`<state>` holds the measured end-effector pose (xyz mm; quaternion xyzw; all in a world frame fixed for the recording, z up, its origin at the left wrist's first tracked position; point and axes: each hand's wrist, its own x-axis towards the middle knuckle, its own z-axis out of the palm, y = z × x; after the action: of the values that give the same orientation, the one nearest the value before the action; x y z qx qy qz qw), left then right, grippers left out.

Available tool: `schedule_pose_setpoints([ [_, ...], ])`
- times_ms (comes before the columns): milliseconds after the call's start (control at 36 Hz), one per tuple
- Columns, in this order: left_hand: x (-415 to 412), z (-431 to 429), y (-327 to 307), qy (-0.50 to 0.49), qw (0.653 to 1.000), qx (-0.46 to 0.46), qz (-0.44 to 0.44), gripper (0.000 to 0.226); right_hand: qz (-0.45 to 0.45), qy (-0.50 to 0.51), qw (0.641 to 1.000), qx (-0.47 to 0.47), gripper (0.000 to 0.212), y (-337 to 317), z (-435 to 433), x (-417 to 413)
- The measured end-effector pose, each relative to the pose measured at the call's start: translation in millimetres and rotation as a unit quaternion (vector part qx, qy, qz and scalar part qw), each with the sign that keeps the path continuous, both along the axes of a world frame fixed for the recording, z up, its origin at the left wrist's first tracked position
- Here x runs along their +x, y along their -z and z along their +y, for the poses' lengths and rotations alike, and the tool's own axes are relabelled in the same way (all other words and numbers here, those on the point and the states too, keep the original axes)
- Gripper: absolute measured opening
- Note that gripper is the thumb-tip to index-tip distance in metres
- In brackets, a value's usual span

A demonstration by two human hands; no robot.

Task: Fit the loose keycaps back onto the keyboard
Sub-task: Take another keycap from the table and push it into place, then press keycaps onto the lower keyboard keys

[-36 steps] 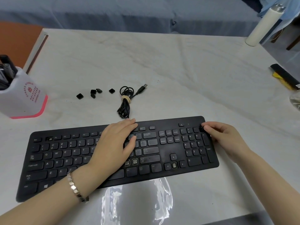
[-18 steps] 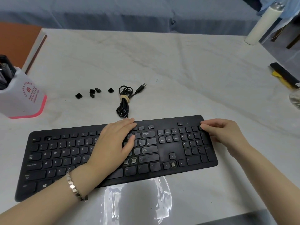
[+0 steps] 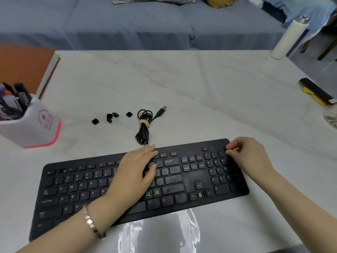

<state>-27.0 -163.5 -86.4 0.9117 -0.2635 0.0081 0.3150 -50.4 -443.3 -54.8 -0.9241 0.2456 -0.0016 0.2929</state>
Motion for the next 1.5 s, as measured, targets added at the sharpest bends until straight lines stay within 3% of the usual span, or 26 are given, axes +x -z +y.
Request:
schedule_pose_setpoints([
  [83,6,10,-4,-0.014,0.999,-0.036,0.003,0.044,-0.048,-0.077,0.994,-0.065,0.025,-2,26,1],
  [167,22,28,-8,-0.062,0.997,-0.038,-0.017,0.028,-0.075,-0.149,0.985,-0.031,0.02,-11,60,8],
  [444,110,94,-19,-0.21,0.975,0.071,0.034,0.048,-0.097,-0.302,0.948,0.028,0.021,-32,162,75],
  [583,129,99,-10,-0.207,0.969,0.087,0.104,0.043,-0.068,-0.328,0.942,-0.024,0.029,-24,193,124],
  [722,134,102,-2,-0.215,0.97,0.047,0.102,0.017,0.022,-0.345,0.934,-0.091,0.04,-1,205,166],
  [806,133,104,-1,-0.213,0.971,0.029,0.106,0.011,0.06,-0.358,0.921,-0.142,0.034,10,207,177],
  [972,123,110,-1,-0.197,0.974,0.03,0.105,0.016,0.049,-0.389,0.894,-0.216,0.024,15,213,173],
  [1056,111,110,-10,-0.22,0.966,-0.063,0.122,0.013,0.003,-0.367,0.925,-0.101,0.026,7,215,157],
  [1111,100,106,-23,-0.232,0.938,-0.191,0.171,0.016,-0.059,-0.294,0.951,0.07,0.02,-8,217,138],
  [1139,92,103,-30,-0.231,0.913,-0.269,0.204,0.021,-0.073,-0.254,0.948,0.178,0.017,-16,217,127],
  [1194,76,99,-44,-0.215,0.859,-0.383,0.264,0.023,-0.052,-0.193,0.893,0.402,0.018,-30,214,103],
  [1250,60,95,-55,-0.198,0.827,-0.432,0.302,0.02,-0.016,-0.151,0.816,0.557,0.019,-39,205,80],
  [1306,46,91,-61,-0.188,0.811,-0.447,0.327,0.019,0.009,-0.112,0.768,0.631,0.019,-44,194,61],
  [1361,35,87,-63,-0.19,0.803,-0.443,0.35,0.021,0.019,-0.081,0.745,0.662,0.02,-48,182,45],
  [1500,16,74,-65,-0.183,0.83,-0.393,0.351,0.027,-0.004,-0.108,0.783,0.613,0.034,-51,161,19],
])
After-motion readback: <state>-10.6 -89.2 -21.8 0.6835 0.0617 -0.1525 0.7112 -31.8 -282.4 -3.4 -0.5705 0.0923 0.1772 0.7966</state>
